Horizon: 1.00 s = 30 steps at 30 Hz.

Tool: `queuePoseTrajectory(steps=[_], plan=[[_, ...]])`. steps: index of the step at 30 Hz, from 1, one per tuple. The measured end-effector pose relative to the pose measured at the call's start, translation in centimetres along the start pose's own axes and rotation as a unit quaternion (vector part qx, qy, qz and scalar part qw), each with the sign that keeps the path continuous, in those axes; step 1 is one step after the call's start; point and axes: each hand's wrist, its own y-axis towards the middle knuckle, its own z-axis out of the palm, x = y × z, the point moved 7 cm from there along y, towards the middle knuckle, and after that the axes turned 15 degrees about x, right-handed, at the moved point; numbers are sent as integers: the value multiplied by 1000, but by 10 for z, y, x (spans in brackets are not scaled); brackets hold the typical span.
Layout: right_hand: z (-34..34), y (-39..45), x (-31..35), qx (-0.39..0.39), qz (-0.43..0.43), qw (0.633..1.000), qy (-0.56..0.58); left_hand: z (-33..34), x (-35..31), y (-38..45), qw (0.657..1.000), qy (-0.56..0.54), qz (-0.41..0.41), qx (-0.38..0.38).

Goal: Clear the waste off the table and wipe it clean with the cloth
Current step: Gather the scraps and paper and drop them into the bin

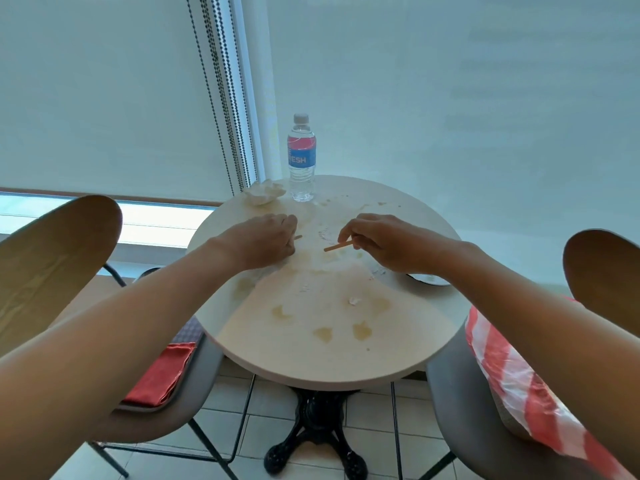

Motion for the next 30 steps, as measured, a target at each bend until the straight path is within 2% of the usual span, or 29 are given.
queuePoseTrajectory(steps=[3, 8, 14, 17, 23, 30], plan=[[-1, -3, 1, -7, 15, 1000, -5, -8, 3, 0, 999, -14, 19, -45], [-6, -15, 7, -49, 37, 998, -11, -29, 8, -1, 994, 45, 1, -102], [-8, -36, 15, -84, 86, 993, -17, -41, 2, 4, 996, 12, 35, -78], [-6, -49, 18, -99, 107, 989, -18, -45, -9, 9, 996, -57, 58, -47], [-5, -102, 11, -129, 152, 980, -8, -56, -60, 24, 986, -105, 127, -36], [-6, -187, -33, -155, 226, 962, 15, -75, -154, 60, 970, -126, 208, -17]])
